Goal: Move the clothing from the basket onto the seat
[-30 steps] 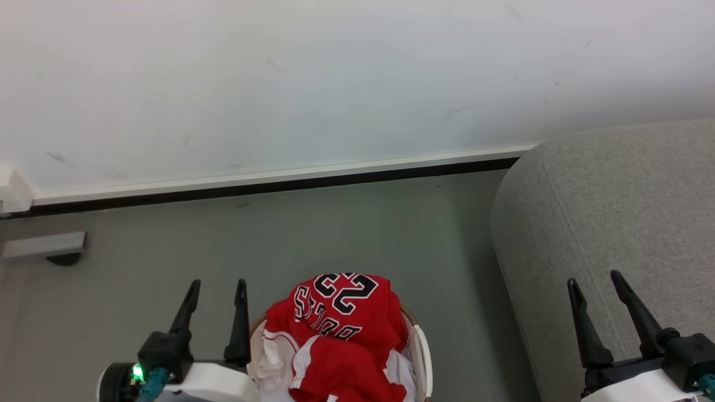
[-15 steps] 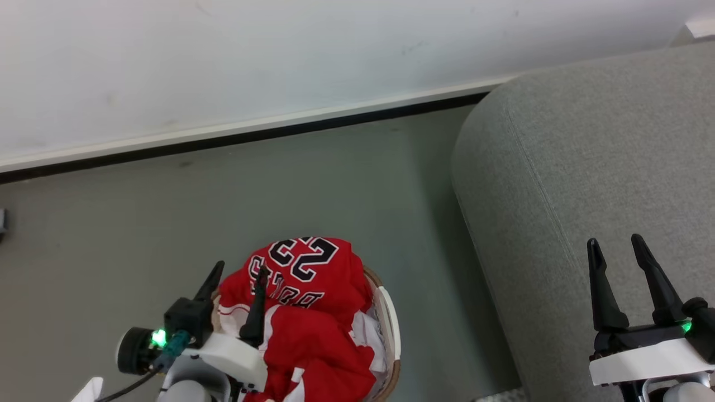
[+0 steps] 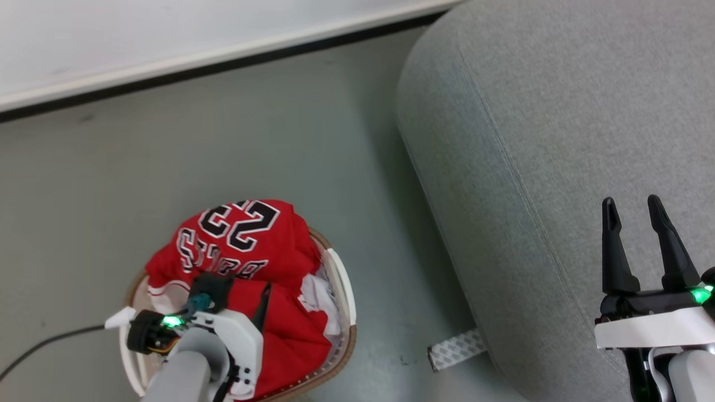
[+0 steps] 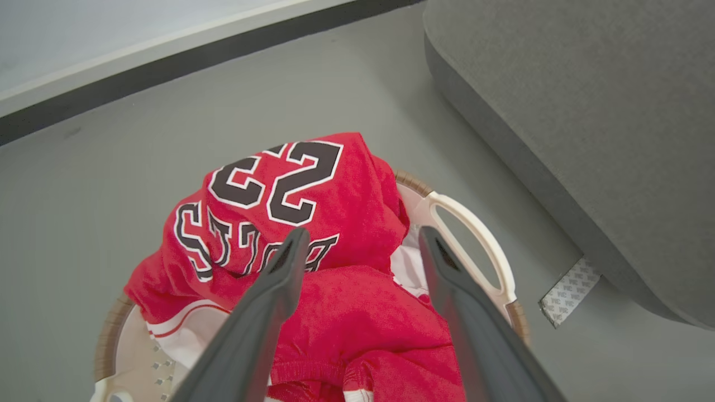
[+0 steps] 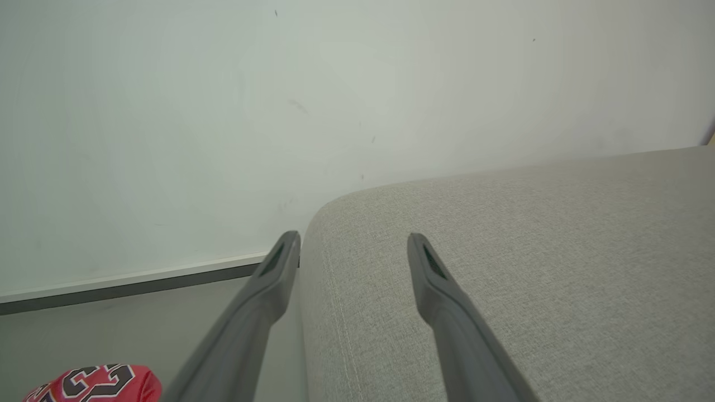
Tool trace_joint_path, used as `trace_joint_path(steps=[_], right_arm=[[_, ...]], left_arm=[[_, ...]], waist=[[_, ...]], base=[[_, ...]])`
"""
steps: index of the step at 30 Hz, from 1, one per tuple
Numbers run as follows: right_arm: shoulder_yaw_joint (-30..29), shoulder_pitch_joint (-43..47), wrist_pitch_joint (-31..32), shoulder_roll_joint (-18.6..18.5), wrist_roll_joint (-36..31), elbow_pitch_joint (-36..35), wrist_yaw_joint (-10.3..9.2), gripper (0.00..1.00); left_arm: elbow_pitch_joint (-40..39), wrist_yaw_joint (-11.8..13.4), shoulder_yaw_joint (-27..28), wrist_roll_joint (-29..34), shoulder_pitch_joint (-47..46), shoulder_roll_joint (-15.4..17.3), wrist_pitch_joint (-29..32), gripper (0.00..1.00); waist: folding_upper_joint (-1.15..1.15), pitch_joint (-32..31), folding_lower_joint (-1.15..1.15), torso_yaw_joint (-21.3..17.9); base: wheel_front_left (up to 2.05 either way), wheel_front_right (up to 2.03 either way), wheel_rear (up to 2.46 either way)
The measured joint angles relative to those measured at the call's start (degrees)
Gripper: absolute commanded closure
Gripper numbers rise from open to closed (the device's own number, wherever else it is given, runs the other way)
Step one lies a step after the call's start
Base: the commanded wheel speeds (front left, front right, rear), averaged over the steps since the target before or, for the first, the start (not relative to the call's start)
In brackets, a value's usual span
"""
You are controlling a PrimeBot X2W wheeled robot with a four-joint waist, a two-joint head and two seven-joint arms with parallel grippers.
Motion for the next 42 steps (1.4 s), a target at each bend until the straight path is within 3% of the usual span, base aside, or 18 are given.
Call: trace_joint_path(steps=[14,26,33,39,40,41,42], right_arm=[[0.57,-5.13,0.01,2.21,1.52,-2.36,0.00,0.00],[-2.24,-8.39,0.00,3.45,4.03,-12.33,0.00,0.00],[-3.35,-8.39,0.00,3.79,4.03,-14.67,0.00,0.00],[-3.09,-8.40,0.00,4.03,4.03,-14.91,0.00,0.00],[-2.98,-8.42,0.00,4.05,4.03,-14.90,0.00,0.00],[-2.82,-8.45,0.00,4.07,4.03,-14.95,0.00,0.00],[-2.66,-8.48,0.00,4.09,4.03,-15.03,0.00,0.00]], left_arm=[[16.80,0.10,-2.11,1.10,-11.15,5.30,5.89,0.00],[20.59,0.23,-3.46,1.11,-17.91,7.49,12.65,0.00],[21.62,1.99,-5.32,2.55,-19.33,7.62,21.03,0.00],[21.74,2.32,-6.22,2.55,-20.63,7.56,23.95,0.00],[21.76,2.30,-6.32,2.55,-20.79,7.56,24.39,0.21],[21.79,2.30,-6.50,2.55,-20.96,7.57,24.43,0.60],[21.79,2.19,-6.66,2.55,-21.07,7.62,24.05,0.89]], waist=[[0.00,10.14,0.00,-6.74],[0.00,18.92,0.01,-11.11],[0.00,21.79,0.00,-11.30],[0.00,23.11,0.00,-10.93],[0.00,23.27,0.00,-10.87],[0.00,23.41,0.00,-10.82],[0.00,23.54,0.00,-10.78]], base=[[0.00,0.00,0.00],[0.00,0.00,0.00],[0.00,0.00,0.00],[0.00,0.00,0.00],[0.00,0.00,0.00],[0.00,0.00,0.00],[0.00,0.00,0.00]])
